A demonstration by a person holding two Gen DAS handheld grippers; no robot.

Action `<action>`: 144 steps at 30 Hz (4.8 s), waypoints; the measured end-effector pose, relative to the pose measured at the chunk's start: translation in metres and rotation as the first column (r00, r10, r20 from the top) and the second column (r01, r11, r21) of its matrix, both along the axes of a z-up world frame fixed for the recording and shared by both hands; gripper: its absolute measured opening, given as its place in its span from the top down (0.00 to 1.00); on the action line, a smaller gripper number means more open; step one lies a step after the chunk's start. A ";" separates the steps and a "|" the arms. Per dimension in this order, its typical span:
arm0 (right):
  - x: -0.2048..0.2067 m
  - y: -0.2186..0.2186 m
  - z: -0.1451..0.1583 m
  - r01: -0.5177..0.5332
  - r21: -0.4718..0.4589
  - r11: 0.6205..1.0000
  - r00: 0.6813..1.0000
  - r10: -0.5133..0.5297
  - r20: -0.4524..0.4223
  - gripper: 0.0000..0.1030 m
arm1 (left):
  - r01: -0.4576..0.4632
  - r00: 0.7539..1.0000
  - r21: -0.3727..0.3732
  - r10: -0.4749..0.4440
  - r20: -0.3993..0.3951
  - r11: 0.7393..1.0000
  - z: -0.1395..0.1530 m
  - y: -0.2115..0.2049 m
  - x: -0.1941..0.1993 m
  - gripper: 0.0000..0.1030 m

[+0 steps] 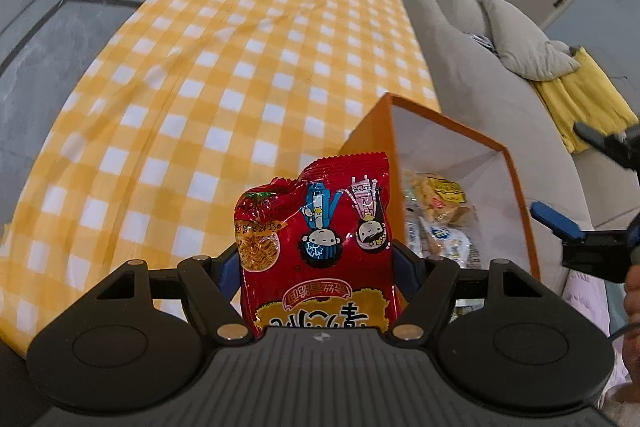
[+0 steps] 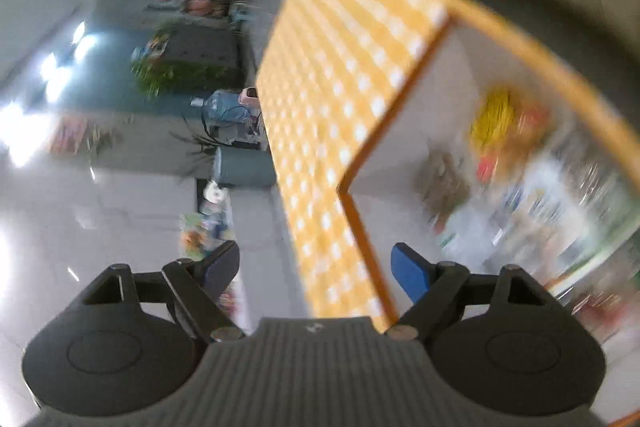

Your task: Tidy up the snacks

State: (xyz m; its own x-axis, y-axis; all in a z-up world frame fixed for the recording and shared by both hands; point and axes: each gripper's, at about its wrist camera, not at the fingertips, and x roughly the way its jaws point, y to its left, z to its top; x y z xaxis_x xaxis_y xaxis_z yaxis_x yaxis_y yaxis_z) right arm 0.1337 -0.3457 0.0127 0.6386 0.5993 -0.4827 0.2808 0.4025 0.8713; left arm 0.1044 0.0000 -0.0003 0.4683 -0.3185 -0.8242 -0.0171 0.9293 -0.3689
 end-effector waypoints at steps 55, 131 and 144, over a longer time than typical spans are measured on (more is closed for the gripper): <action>-0.036 -0.048 -0.029 -0.128 -0.510 0.850 0.992 0.115 -0.058 0.22 | 0.163 0.986 0.410 -0.160 -0.040 0.897 -0.051 -0.182 0.051 0.13; -0.161 0.051 0.045 -0.311 -0.749 0.585 0.948 0.243 -0.204 0.03 | 0.085 0.996 0.352 -0.093 0.006 0.932 0.072 -0.125 -0.111 0.13; -0.159 0.053 0.034 -0.326 -0.759 0.563 0.944 0.241 -0.226 0.03 | 0.087 0.996 0.355 -0.088 -0.013 0.931 0.062 -0.128 -0.111 0.13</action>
